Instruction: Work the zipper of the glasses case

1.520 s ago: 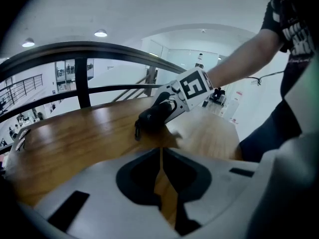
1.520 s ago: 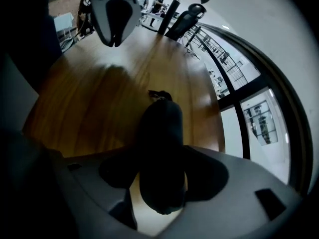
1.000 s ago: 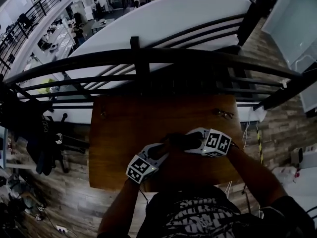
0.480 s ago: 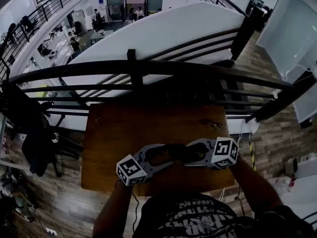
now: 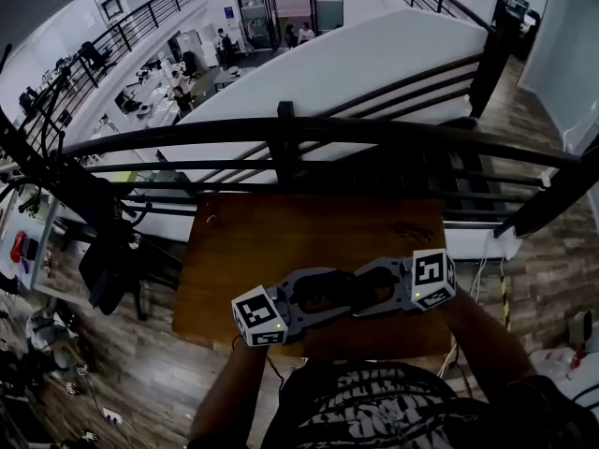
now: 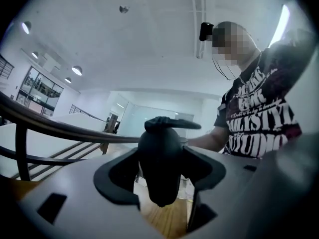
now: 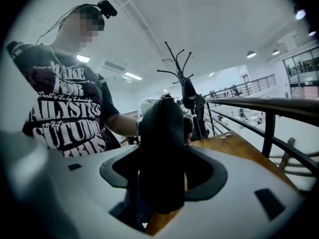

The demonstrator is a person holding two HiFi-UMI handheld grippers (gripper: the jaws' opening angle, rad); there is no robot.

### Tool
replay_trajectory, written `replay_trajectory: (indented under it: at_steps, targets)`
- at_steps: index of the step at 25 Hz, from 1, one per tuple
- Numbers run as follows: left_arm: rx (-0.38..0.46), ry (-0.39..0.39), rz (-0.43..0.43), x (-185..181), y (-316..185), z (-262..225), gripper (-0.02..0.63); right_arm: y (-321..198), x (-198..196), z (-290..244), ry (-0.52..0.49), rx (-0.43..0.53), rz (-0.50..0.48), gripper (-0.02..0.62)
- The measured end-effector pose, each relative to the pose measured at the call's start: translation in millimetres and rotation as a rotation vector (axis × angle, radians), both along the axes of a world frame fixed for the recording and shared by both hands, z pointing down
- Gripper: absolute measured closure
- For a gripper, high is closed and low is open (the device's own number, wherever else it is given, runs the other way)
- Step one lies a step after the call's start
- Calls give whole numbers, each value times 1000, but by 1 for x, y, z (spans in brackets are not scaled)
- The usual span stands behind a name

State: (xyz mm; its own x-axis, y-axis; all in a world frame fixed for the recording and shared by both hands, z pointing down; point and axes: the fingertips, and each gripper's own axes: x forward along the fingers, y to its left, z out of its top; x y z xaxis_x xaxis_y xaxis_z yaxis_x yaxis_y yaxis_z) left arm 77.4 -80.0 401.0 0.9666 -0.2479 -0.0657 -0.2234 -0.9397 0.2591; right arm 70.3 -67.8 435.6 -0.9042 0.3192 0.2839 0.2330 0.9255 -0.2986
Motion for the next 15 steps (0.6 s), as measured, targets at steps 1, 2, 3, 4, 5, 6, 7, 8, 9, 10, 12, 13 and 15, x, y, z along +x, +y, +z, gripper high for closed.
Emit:
replay_trajectory:
  at_steps: [1,2,3,4,5,6,7,8,9,10,12,13,15]
  targets:
    - [7,-15,-10,4,5,-2,345,5,3,-1,-1,8,-30,344]
    - [10,-28,-22,7,9,-4,345,9,5,-2,0,16,-59,344]
    - [12,-38,-37,10,12,-5,345,13,5,-1,2,24,-88,344]
    - [13,-47,-52,12,14,-6,345,17,4,0,6,32,-115,344]
    - [17,-56,-66,14,17,-6,344,20,3,2,11,39,-142,344]
    - [24,-67,-79,15,19,-5,344,24,1,4,14,46,-165,344]
    - [32,-81,-92,16,21,-4,344,27,-1,6,15,50,-185,344]
    - [39,-94,-106,17,22,-2,342,29,-2,7,12,51,-201,344]
    - [44,-104,-120,17,23,-1,342,30,-2,8,9,51,-214,344]
    - [46,-112,-131,18,23,0,342,31,-2,10,5,51,-226,344]
    - [49,-133,-146,20,25,3,342,34,0,13,6,62,-248,345]
    - [54,-149,-150,23,27,5,342,36,2,16,13,74,-259,344]
    - [71,-188,-154,30,33,11,337,42,7,23,31,108,-281,345]
